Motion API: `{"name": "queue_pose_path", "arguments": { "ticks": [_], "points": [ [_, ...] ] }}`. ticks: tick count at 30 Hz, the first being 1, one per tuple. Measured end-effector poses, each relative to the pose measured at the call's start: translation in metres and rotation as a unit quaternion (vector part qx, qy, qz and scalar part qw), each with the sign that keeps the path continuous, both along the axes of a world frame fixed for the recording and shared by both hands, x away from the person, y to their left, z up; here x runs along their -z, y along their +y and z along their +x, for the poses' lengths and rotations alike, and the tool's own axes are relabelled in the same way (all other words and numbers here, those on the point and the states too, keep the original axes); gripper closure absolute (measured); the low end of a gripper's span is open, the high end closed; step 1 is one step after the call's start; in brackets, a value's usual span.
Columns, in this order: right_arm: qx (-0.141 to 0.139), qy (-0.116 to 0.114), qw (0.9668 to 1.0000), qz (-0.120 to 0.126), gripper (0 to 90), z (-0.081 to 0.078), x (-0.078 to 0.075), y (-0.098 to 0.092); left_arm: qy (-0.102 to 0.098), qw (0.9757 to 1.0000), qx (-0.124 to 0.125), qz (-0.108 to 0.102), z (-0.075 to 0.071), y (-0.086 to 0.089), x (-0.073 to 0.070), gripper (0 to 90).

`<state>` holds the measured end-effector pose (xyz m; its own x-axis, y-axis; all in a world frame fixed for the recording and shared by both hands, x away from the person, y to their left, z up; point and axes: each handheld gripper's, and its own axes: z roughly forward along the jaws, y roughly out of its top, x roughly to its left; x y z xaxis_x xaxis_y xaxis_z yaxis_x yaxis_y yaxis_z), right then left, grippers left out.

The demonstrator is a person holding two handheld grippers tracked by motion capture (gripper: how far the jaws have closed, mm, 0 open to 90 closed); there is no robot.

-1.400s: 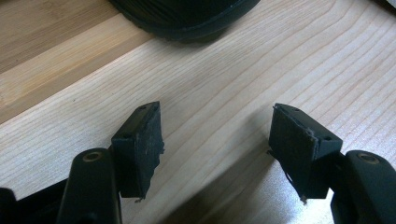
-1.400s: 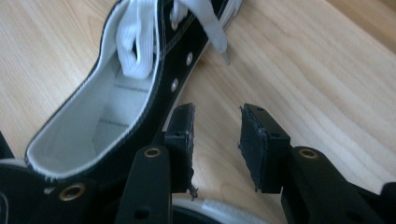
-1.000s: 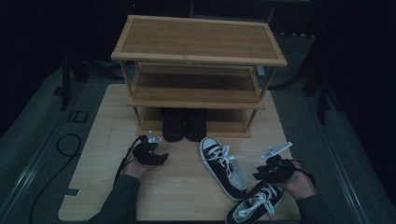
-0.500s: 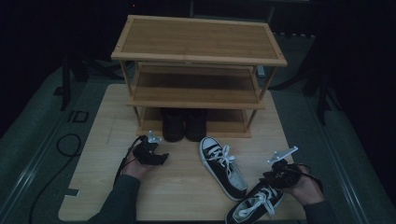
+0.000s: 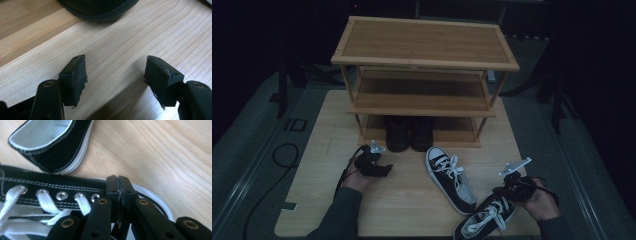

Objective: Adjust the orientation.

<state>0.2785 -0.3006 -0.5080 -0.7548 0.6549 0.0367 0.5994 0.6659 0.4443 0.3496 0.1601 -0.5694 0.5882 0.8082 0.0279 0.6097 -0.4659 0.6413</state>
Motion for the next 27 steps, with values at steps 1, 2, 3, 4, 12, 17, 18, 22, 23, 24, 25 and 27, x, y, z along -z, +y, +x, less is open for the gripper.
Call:
{"name": "queue_pose_path", "arguments": {
  "ticks": [1,2,3,4,12,17,18,22,23,24,25,27],
  "points": [
    [0.000,0.000,1.0000,0.000,88.4,0.000,0.000,0.000,0.000,1.0000,0.000,0.000,0.000,0.000,0.000,34.6],
    [0.001,-0.006,1.0000,0.000,88.4,0.000,0.000,0.000,-0.001,1.0000,-0.001,0.000,0.000,0.000,0.000,34.6],
    [0.005,-0.007,1.0000,0.002,88.5,0.002,0.000,0.000,-0.001,1.0000,-0.001,-0.001,0.000,0.000,0.000,34.5],
    [0.007,-0.012,0.9999,0.002,88.4,0.003,0.000,0.000,-0.001,1.0000,-0.002,-0.001,0.000,0.000,0.000,34.5],
    [0.014,-0.026,0.9996,-0.003,88.5,0.016,0.000,0.003,-0.002,1.0000,-0.002,-0.001,0.000,0.000,0.000,34.4],
    [0.019,-0.035,0.9991,-0.014,88.5,0.030,-0.002,0.008,-0.002,1.0000,-0.001,-0.002,0.000,0.000,0.001,34.2],
    [0.018,-0.038,0.9990,-0.016,88.5,0.032,-0.002,0.009,-0.002,1.0000,-0.001,-0.002,0.000,0.000,0.001,34.2],
    [0.032,-0.057,0.9976,-0.021,88.6,0.049,-0.008,0.013,-0.002,1.0000,-0.001,-0.002,-0.001,0.000,0.001,34.2],
    [0.032,-0.061,0.9974,-0.023,88.6,0.055,-0.009,0.015,-0.002,1.0000,-0.001,-0.002,0.000,0.000,0.001,34.2],
    [0.032,-0.062,0.9973,-0.024,88.6,0.060,-0.010,0.018,-0.002,1.0000,-0.001,-0.002,0.000,0.000,0.001,34.2],
    [0.027,-0.058,0.9977,-0.020,88.6,0.065,-0.011,0.021,-0.002,1.0000,-0.001,-0.002,0.000,0.000,0.001,34.2],
    [0.015,-0.058,0.9980,-0.020,88.6,0.072,-0.009,0.032,-0.002,1.0000,0.000,-0.002,0.000,0.000,0.000,34.2]
  ]
}}
